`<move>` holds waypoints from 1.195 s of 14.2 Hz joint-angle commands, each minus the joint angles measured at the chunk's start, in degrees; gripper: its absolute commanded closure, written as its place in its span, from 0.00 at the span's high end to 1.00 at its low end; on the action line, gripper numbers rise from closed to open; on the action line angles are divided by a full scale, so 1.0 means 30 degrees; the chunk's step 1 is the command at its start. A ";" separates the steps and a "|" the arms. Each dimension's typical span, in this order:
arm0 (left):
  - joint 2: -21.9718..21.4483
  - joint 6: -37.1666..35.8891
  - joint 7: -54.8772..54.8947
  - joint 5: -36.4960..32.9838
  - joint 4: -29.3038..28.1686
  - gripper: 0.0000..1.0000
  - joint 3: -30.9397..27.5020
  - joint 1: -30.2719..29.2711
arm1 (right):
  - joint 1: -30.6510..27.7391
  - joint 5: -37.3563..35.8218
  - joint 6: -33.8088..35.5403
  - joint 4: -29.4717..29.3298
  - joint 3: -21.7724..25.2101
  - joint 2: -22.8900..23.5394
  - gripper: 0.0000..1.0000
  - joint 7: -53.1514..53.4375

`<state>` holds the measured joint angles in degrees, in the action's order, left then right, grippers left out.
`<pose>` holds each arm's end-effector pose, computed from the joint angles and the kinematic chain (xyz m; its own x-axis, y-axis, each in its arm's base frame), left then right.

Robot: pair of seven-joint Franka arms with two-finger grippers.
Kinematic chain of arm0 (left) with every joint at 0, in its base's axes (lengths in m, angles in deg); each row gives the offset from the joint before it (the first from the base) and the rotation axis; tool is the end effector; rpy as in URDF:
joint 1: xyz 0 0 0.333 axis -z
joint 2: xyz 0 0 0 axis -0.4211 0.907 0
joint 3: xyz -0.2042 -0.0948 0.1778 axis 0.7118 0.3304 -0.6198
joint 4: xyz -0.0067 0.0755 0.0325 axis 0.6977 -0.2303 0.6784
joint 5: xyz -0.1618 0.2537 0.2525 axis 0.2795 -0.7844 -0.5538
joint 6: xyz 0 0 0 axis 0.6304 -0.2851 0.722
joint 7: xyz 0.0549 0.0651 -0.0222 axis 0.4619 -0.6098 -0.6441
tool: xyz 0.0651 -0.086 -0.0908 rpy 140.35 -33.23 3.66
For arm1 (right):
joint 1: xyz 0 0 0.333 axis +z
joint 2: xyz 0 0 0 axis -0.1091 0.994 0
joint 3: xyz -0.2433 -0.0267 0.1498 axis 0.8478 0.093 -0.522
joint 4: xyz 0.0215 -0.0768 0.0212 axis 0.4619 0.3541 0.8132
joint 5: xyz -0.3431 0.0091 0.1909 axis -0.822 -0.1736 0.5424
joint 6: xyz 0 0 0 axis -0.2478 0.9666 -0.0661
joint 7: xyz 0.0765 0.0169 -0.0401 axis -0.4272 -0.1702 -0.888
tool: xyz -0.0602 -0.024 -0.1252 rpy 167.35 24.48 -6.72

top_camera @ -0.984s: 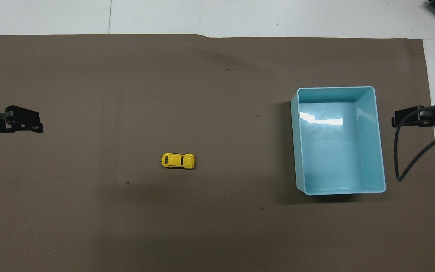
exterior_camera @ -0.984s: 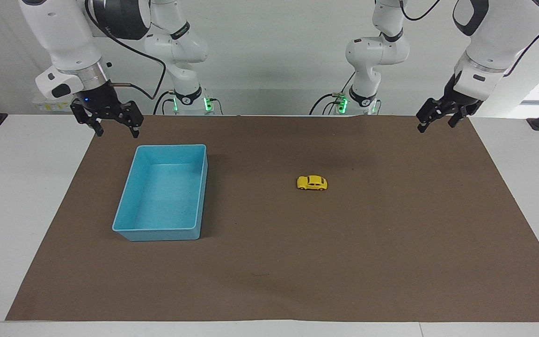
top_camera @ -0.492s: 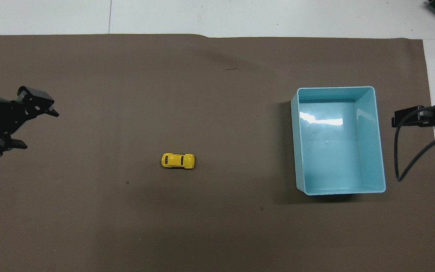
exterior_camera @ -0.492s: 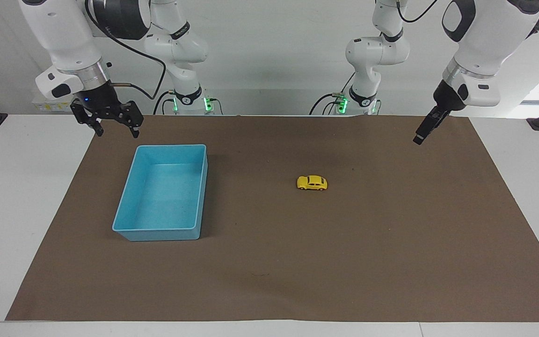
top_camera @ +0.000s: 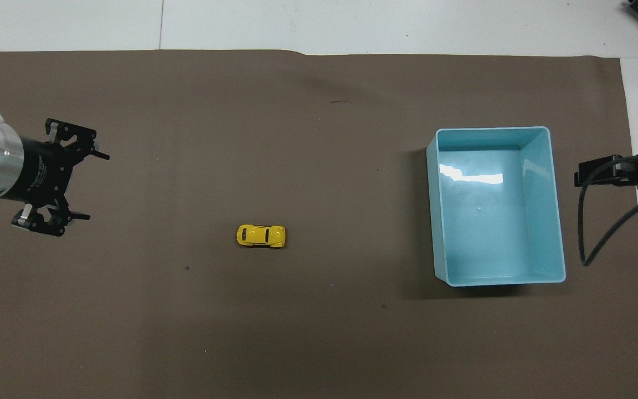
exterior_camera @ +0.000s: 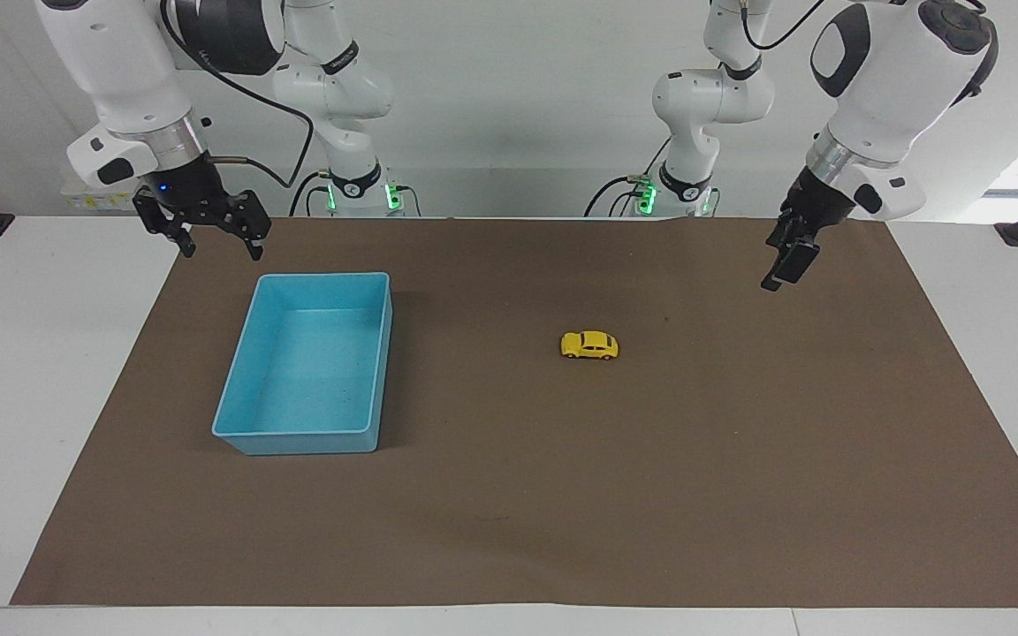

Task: Wind up and store yellow beetle car
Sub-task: 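Reach the left gripper toward the yellow toy car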

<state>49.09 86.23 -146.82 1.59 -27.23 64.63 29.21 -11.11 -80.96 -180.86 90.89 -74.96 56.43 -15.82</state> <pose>0.5482 -0.1038 0.5157 0.2798 0.9537 -0.1100 0.9591 -0.2727 0.0753 0.5550 -0.0245 0.5433 0.9965 -0.0668 0.0507 -0.0677 -0.9976 0.0174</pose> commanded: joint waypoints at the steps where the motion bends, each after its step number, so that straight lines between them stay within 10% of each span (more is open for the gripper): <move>1: -0.0069 0.1420 -0.4135 0.0221 -0.0974 1.00 -0.0284 0.0966 | -0.0114 0.0005 -0.0039 0.0209 -0.0129 -0.0179 1.00 0.0314; 12: 0.0516 0.4993 -1.0562 0.0251 -0.4662 1.00 -0.0226 0.4658 | -0.0114 0.0005 -0.0039 0.0209 -0.0129 -0.0208 1.00 0.0314; 17: 0.3706 0.8594 -1.2523 0.0251 -0.4812 1.00 -0.0255 0.6445 | -0.0114 0.0005 -0.0068 0.0209 -0.0129 -0.0179 1.00 0.0314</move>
<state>56.80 107.83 -181.79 1.77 -41.60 65.04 46.24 -11.11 -80.96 -180.86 90.89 -74.96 56.43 -15.82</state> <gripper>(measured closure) 0.000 0.000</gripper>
